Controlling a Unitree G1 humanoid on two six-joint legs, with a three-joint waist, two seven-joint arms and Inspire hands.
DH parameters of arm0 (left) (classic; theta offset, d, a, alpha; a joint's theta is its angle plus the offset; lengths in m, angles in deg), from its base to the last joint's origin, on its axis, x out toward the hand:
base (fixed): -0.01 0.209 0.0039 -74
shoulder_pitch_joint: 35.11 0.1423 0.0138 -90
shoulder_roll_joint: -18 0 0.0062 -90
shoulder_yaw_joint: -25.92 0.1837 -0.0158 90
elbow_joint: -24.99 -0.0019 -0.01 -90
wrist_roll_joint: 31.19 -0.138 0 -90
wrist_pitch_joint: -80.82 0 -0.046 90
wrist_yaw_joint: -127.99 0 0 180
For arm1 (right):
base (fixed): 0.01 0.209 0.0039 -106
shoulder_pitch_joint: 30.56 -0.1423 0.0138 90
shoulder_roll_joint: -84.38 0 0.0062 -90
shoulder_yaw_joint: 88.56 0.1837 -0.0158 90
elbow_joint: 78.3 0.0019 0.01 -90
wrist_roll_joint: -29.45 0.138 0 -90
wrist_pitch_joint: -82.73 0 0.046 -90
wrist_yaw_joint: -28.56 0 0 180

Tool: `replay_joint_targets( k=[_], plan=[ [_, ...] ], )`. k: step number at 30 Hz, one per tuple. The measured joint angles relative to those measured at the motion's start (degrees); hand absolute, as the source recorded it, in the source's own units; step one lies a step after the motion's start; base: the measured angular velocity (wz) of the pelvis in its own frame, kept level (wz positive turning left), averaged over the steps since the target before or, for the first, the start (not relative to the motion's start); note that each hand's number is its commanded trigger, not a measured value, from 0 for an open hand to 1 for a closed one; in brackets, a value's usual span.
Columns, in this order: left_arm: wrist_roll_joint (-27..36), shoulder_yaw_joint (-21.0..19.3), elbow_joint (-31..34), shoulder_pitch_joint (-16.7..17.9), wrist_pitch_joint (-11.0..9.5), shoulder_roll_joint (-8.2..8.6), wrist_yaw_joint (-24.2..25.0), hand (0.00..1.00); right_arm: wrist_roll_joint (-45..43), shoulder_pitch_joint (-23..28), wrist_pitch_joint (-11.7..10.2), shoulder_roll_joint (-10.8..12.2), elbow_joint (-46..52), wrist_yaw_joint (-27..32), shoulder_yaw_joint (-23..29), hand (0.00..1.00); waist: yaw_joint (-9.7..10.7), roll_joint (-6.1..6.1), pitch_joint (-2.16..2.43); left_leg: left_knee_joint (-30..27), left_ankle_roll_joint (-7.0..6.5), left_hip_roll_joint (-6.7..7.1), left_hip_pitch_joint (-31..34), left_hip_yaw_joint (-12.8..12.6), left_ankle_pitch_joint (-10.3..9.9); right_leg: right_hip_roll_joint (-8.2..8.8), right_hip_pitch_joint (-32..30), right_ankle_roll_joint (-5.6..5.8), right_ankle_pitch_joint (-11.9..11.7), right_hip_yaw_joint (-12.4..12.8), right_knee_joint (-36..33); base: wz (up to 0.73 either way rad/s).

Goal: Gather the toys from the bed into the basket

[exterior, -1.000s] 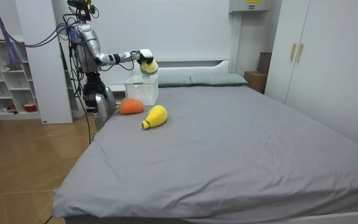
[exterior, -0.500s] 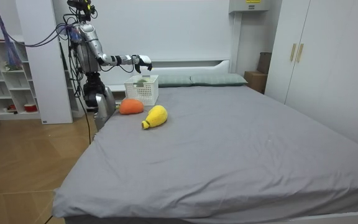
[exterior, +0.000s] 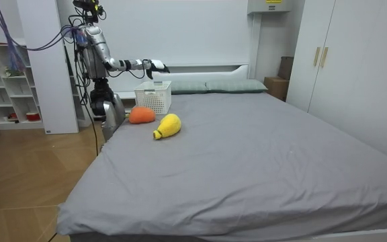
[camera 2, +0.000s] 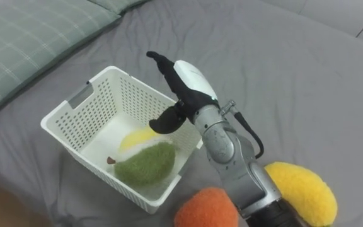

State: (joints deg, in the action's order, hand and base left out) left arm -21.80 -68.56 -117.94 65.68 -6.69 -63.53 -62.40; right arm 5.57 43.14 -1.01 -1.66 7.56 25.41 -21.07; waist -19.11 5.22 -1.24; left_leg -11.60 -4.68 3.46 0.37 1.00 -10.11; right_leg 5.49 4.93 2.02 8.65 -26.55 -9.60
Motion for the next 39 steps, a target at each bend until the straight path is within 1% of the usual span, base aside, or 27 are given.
replay_joint_targets(
  k=[5, 6, 8, 12, 15, 16, 20, 21, 22, 24, 25, 26, 27, 28, 31, 33, 36, 39],
  plan=[
    [0.01, -0.01, 0.00, 0.09, 0.01, 0.01, -0.20, 0.00, -0.08, 0.00, -0.23, -1.34, 0.00, 0.89, 2.15, 0.00, 0.41, -0.04, -0.01, 0.09, 0.00, -0.08, -0.01, -0.38, 0.00, -0.06, -0.08, 0.00, 0.00, 0.69, -0.04, -0.04],
    [0.01, 0.10, 0.00, 0.29, 0.01, 0.01, -0.22, 0.00, -0.12, 0.00, -0.36, -1.65, 0.00, 1.31, 2.73, 0.00, 0.54, -0.04, 0.00, 0.17, 0.00, -0.10, -0.01, -0.57, -0.01, -0.13, -0.16, 0.02, -0.01, 1.17, -0.04, -0.07],
    [-0.05, 0.05, 0.00, 0.48, 0.02, 0.02, -0.22, 0.00, -0.13, 0.02, -0.48, -1.70, 0.00, 1.98, 3.86, 0.00, 1.26, -0.15, -0.03, 0.20, 0.00, -0.12, -0.02, -0.61, -0.01, -0.15, -0.18, 0.04, -0.03, 1.27, -0.02, -0.02],
    [-0.05, -0.51, 0.01, 1.02, 0.00, 0.08, -0.13, 0.00, 0.33, 0.90, -1.58, -1.68, 0.00, 3.77, 6.97, 0.00, 2.76, -0.44, 0.22, 0.37, -0.06, -0.15, -0.84, -0.97, 0.14, -0.10, 0.05, 0.05, -0.02, 1.63, -0.03, -0.02],
    [-0.01, -1.99, 0.01, 1.53, 0.00, 0.30, -0.08, 0.00, 2.79, 2.35, -1.71, -1.78, -0.50, 5.87, 9.58, 0.00, 3.84, -0.41, 0.39, 0.83, -0.08, -0.17, -1.29, -1.32, 0.16, -0.08, 0.28, 0.09, -0.01, 1.82, -0.04, -0.05],
    [-0.01, -2.25, 0.02, 1.88, 0.01, 0.37, -0.11, 0.00, 3.43, 2.96, -1.90, -1.79, -1.60, 6.67, 10.26, 0.00, 4.21, -0.33, 0.46, 0.92, -0.09, -0.29, -1.78, -1.94, 0.18, -0.12, 0.37, 0.10, -0.01, 2.27, -0.06, -0.14],
    [-0.13, -2.29, 0.01, 3.01, 0.02, 0.40, -0.11, 0.00, 4.89, 4.60, -1.92, -2.02, -6.46, 7.17, 11.09, 0.00, 6.23, -0.15, 0.64, 1.41, -0.10, -0.36, -2.09, -2.39, 0.16, -0.14, 0.73, 0.14, -0.05, 2.71, -0.10, -0.08],
    [-0.08, -2.28, 0.00, 3.06, 0.02, 0.39, -0.12, 0.00, 6.38, 5.15, -1.89, -2.03, -7.97, 7.10, 11.67, 0.00, 6.87, -0.19, 0.66, 1.34, -0.10, -0.40, -2.13, -2.55, 0.16, -0.17, 0.73, 0.13, -0.07, 2.93, -0.12, 0.00],
    [-0.05, -2.29, 0.01, 3.07, 0.02, 0.37, -0.12, 0.00, 7.37, 6.04, -1.91, -2.03, -9.24, 6.97, 12.54, 0.00, 7.75, -0.22, 0.81, 1.32, -0.10, -0.41, -2.17, -2.55, 0.15, -0.21, 0.78, 0.14, -0.07, 3.11, -0.17, 0.00],
    [-0.08, -2.31, 0.00, 3.10, 0.03, 0.36, -0.08, 0.00, 7.99, 6.40, -1.89, -2.04, -11.39, 6.98, 13.78, 0.00, 8.11, -0.47, 0.71, 1.32, -0.10, -0.45, -2.49, -2.81, 0.15, -0.25, 0.96, 0.14, -0.07, 3.46, -0.21, -0.05],
    [-0.09, -2.35, -0.01, 3.02, 0.04, 0.30, 0.06, 0.00, 8.90, 6.39, -1.92, -2.17, -12.83, 7.02, 14.66, 0.00, 8.63, -0.61, 0.76, 1.34, -0.09, -0.49, -2.57, -2.88, 0.15, -0.32, 1.00, 0.13, -0.08, 3.59, -0.21, -0.06],
    [-0.09, -2.41, -0.02, 2.96, 0.03, 0.27, 0.22, 0.00, 9.36, 6.39, -1.92, -2.40, -13.60, 7.04, 15.06, 0.00, 8.95, -0.64, 0.77, 1.34, -0.09, -0.51, -2.66, -2.93, 0.14, -0.32, 1.07, 0.12, -0.08, 3.58, -0.20, -0.04],
    [-0.09, -2.54, -0.12, 3.03, 0.03, 0.25, 0.91, 0.00, 9.49, 6.33, -2.02, -3.13, -15.76, 7.05, 15.49, 0.00, 9.26, -0.71, 0.83, 1.46, -0.08, -0.53, -2.93, -3.06, 0.14, -0.31, 1.20, 0.12, -0.09, 3.67, -0.24, -0.05],
    [-0.02, -2.53, -0.70, 2.80, 0.03, 0.27, 1.34, 0.00, 9.61, 6.32, -1.99, -3.61, -18.45, 7.05, 16.38, 0.00, 9.31, -0.73, 0.90, 1.58, -0.08, -0.55, -3.13, -3.23, 0.14, -0.32, 1.29, 0.12, -0.08, 3.83, -0.26, -0.06],
    [-0.02, -2.61, -1.54, 2.73, 0.20, 0.26, 2.19, 0.00, 9.79, 6.32, -1.51, -3.95, -23.40, 7.08, 18.17, 0.00, 9.43, -0.70, 0.92, 1.67, -0.08, -0.64, -3.30, -3.64, 0.14, -0.35, 1.14, 0.12, -0.08, 4.39, -0.35, -0.08],
    [-0.07, -2.82, -1.64, 2.79, 0.76, 0.27, 2.43, 0.00, 9.73, 6.33, -1.13, -3.97, -25.97, 7.08, 19.18, 0.00, 9.54, -0.60, 0.90, 1.75, -0.08, -0.68, -3.27, -3.83, 0.14, -0.25, 0.98, 0.12, -0.09, 4.48, -0.42, -0.06],
    [-0.08, -5.20, -2.32, 2.83, 1.20, 0.17, 3.25, 0.00, 8.63, 6.32, -1.11, -4.21, -30.40, 7.16, 19.93, 0.00, 9.54, -0.03, 1.19, 1.83, -0.08, -0.67, -3.21, -3.76, 0.14, -0.02, 0.93, 0.12, -0.08, 4.41, -0.42, 0.00],
    [-0.12, -5.44, -2.25, 3.78, 1.21, -0.39, 3.23, 0.00, 8.02, 6.31, -1.27, -4.43, -33.40, 7.35, 19.94, 0.00, 10.09, 0.57, 1.05, 1.67, -0.09, -0.54, -2.98, -3.27, 0.15, -0.27, 1.09, 0.14, -0.07, 3.68, -0.35, 0.08]
  ],
)
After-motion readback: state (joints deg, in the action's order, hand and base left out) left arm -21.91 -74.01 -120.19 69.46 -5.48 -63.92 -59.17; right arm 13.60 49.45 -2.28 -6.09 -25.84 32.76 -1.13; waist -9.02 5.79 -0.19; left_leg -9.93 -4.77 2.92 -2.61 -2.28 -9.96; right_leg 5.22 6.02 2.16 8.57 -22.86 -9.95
